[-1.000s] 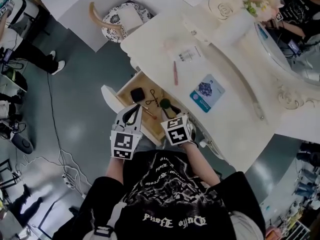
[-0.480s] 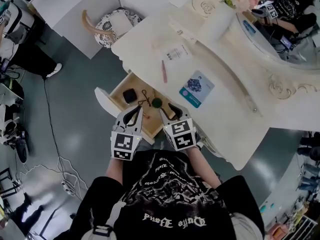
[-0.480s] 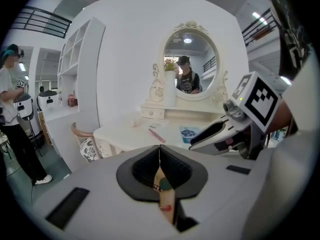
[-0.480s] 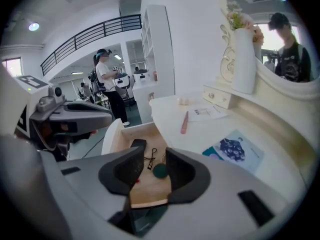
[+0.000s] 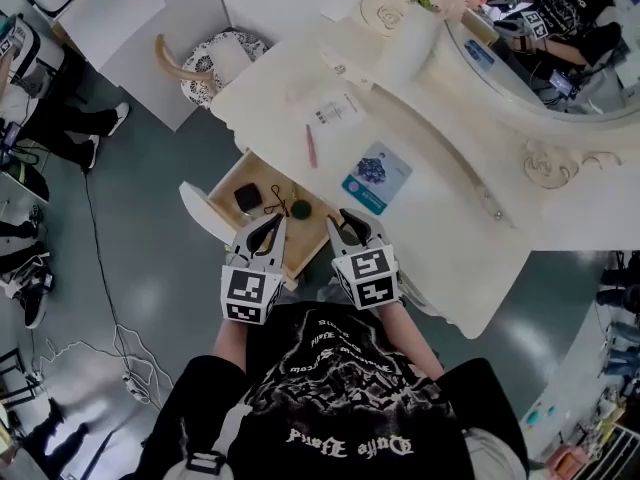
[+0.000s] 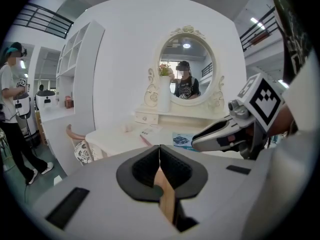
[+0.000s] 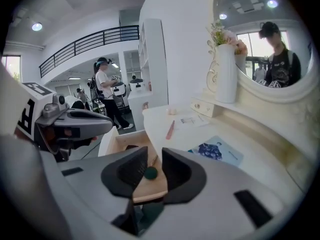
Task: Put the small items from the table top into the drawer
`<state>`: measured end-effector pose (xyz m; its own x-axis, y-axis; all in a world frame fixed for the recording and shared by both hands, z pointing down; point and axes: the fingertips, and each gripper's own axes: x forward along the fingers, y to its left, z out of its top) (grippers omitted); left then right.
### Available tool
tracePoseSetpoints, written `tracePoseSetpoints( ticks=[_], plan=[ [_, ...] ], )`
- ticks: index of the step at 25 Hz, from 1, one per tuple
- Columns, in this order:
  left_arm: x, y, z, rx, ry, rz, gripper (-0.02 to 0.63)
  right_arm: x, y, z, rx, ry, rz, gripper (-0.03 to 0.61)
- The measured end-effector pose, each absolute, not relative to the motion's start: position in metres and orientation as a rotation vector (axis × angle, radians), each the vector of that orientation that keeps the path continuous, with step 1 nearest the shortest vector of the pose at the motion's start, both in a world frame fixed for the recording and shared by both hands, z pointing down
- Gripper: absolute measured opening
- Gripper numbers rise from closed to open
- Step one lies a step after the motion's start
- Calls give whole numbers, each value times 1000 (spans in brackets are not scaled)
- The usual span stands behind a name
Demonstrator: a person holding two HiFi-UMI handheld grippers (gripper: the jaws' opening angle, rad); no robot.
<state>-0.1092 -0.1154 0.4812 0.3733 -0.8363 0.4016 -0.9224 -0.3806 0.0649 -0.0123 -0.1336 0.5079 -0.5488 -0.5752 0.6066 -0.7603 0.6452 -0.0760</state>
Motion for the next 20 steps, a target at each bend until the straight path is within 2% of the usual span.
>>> tracePoseSetpoints(
  ticks=[6,20],
  plan=[
    [-98,-115,480,2363,-1569,442,15,10,-135,502,1097,-2317,421,55],
    [-79,-102,477,2351,-1595,411,15,42,-135,497,1151,-2343,367,11]
  ],
)
